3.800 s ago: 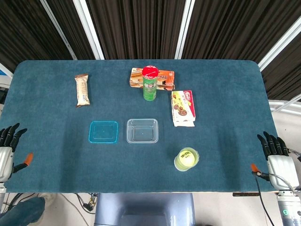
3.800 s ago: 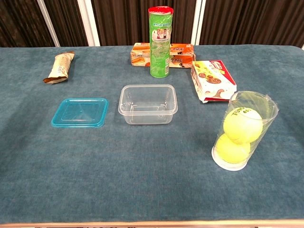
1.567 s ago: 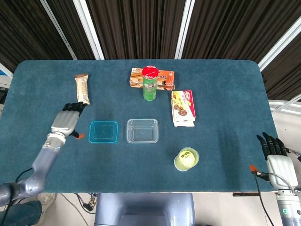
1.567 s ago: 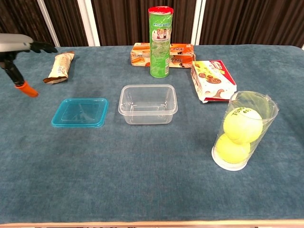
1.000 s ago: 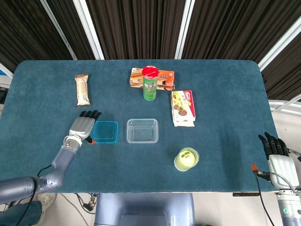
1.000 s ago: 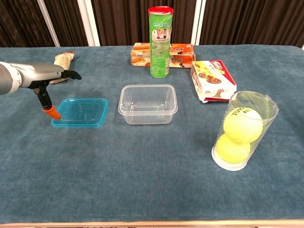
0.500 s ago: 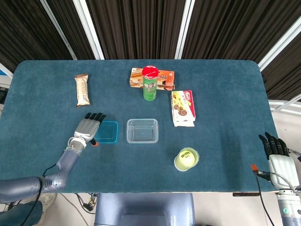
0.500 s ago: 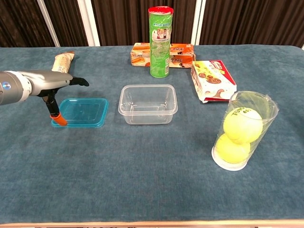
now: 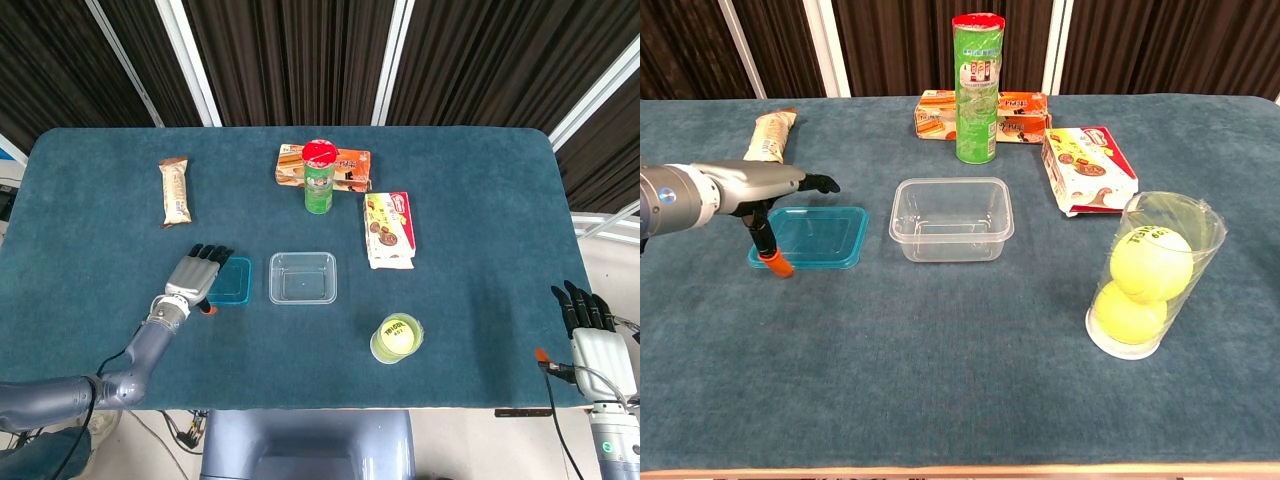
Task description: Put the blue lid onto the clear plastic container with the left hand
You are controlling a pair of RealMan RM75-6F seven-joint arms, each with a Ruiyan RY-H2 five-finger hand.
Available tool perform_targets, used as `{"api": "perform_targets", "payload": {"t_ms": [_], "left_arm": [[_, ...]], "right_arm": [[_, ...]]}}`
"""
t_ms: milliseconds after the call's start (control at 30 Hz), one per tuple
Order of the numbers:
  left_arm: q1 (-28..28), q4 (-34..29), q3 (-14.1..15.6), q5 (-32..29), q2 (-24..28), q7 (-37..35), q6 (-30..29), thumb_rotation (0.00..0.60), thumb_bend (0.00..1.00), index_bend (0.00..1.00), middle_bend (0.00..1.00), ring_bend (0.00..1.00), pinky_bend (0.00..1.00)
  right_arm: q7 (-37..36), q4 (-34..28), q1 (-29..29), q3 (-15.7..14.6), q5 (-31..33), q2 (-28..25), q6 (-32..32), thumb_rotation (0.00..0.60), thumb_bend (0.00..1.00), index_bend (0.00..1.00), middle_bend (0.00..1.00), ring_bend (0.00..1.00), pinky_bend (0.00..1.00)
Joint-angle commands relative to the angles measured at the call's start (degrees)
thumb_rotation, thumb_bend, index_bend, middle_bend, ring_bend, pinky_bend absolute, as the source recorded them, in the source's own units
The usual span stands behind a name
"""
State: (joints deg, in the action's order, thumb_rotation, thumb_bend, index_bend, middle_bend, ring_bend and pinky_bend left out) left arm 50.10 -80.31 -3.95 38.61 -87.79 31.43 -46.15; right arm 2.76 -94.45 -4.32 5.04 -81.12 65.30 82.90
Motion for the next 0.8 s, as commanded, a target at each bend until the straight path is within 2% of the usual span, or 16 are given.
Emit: {"api": "perform_targets", "payload": {"t_ms": [33, 800], "left_arm": [[0.2, 0.81, -0.09, 0.2, -0.61, -0.48, 0.41, 0.6, 0.03, 0.0, 0.06, 0.0, 0.01], [1.18, 3.15, 0.45, 0.37, -2.39, 0.51, -0.1, 0.6, 0.03, 0.0, 0.14, 0.0, 0.01]], "right_arm": [[0.02, -0.03, 0.0, 0.03, 0.05, 0.0, 0.0, 0.6, 0.29, 0.09, 0.0, 0.0, 0.0], [0.07, -0.22, 0.04, 0.22, 0.53, -0.07, -0.06, 0.6, 0.29, 0.09, 0.0, 0.0, 0.0]]}}
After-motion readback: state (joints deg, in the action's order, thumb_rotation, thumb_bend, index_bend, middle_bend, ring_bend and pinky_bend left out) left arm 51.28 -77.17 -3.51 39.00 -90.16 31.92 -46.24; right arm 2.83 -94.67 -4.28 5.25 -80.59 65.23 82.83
